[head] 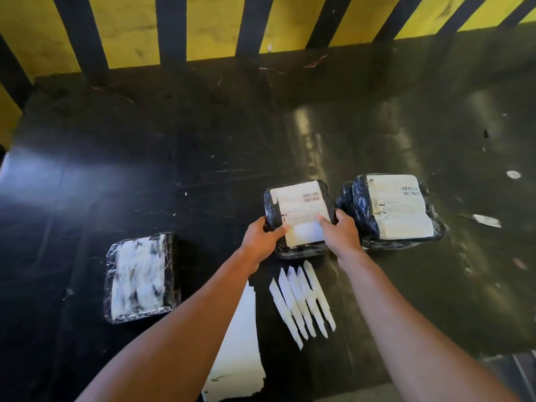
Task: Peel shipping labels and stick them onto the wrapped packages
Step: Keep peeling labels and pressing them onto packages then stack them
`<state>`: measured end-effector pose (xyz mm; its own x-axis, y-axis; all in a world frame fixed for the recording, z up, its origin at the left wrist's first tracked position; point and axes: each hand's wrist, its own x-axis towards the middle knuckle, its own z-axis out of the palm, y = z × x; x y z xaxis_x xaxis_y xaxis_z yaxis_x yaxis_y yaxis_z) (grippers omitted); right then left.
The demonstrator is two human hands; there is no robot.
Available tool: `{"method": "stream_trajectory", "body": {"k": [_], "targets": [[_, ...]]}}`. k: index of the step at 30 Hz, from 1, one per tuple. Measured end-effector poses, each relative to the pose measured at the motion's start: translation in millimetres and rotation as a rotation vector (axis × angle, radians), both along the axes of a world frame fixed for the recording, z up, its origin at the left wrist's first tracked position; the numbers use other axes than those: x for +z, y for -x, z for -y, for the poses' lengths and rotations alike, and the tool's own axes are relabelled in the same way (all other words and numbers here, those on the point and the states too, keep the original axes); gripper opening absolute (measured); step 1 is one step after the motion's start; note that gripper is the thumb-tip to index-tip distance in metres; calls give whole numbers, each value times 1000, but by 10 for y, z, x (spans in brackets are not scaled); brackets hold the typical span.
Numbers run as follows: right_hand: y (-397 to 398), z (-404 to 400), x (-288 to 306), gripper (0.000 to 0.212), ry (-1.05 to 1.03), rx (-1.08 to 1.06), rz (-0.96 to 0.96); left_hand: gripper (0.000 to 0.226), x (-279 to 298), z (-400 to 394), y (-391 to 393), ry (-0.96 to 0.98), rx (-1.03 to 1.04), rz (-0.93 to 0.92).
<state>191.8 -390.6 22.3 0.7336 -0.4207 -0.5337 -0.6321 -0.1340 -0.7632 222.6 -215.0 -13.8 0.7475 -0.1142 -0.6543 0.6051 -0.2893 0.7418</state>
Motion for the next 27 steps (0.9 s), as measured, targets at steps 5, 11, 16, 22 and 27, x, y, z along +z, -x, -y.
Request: {"method": "stream_trajectory", "body": {"k": [5, 11, 16, 22, 27], "targets": [[-33, 59, -180, 51, 162, 111, -69, 53, -132, 121, -87, -88, -33, 24], [166, 48, -282, 78, 346, 233, -44, 70, -50, -135, 56, -188, 29, 93], [874, -249, -256, 75, 623, 408, 205, 38, 169, -793, 620, -218, 148, 223], [1655, -948, -354, 50, 466, 442, 274, 27, 54, -1645, 1615, -350, 260, 115], [1806, -1386, -572, 54, 162, 368, -180, 44, -159, -1796, 2194, -384, 199, -87]]}}
